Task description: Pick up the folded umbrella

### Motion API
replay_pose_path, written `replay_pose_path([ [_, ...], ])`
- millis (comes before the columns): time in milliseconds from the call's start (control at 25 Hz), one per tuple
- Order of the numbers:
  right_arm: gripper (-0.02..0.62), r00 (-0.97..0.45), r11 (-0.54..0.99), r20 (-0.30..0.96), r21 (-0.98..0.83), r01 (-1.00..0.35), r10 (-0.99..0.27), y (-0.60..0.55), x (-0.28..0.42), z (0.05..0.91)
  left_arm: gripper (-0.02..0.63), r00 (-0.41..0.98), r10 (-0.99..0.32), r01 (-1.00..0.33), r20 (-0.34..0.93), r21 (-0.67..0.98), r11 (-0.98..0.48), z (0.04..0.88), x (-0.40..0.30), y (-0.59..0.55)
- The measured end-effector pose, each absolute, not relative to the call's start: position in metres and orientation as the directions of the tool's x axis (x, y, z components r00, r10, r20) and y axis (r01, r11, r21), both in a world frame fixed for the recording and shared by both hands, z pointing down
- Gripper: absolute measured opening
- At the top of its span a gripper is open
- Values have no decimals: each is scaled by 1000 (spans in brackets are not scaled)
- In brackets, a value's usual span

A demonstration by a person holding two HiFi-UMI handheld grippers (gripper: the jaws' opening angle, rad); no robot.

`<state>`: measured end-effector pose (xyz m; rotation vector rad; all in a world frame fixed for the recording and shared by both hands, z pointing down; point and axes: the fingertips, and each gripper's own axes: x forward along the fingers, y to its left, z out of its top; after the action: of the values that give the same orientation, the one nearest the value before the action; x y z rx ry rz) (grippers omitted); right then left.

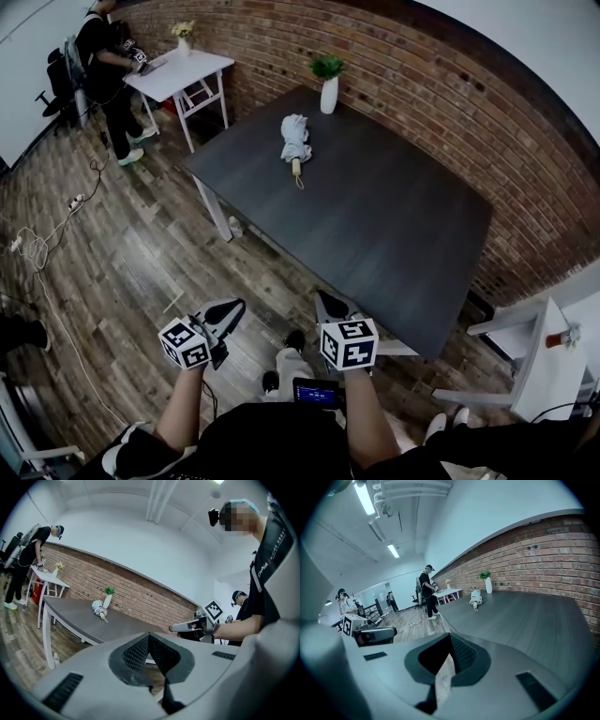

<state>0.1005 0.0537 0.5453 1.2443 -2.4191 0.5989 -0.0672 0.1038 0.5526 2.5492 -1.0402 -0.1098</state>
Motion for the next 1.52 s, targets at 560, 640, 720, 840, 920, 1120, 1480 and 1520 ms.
replay_pose_path([
  [560,8,-603,560,443,-242,-793,-663,-83,57,533,3,717,-693,-673,80,341,-657,535,-97,-25],
  [640,8,-607,562,438,-245,-790,-663,-103,56,529,2,718,-691,-672,81,338,-659,531,-96,-44],
  [720,8,-610,566,439,-244,-787,-660,-122,55,527,2,718,-690,-673,87,339,-657,529,-96,-60],
  [840,8,-614,572,443,-242,-784,-653,-146,55,529,2,715,-692,-678,100,341,-651,533,-95,-82],
  [920,8,-619,572,439,-252,-781,-652,-162,58,529,2,711,-694,-683,108,339,-647,534,-94,-96],
  [1120,8,-627,570,424,-270,-777,-654,-196,58,527,2,708,-696,-688,118,337,-643,531,-97,-119],
  [1480,8,-616,556,455,-276,-784,-643,-229,53,543,3,715,-686,-681,138,361,-637,546,-106,-162],
  [1520,8,-609,544,453,-281,-790,-651,-237,54,542,3,720,-681,-675,135,365,-642,547,-107,-171],
])
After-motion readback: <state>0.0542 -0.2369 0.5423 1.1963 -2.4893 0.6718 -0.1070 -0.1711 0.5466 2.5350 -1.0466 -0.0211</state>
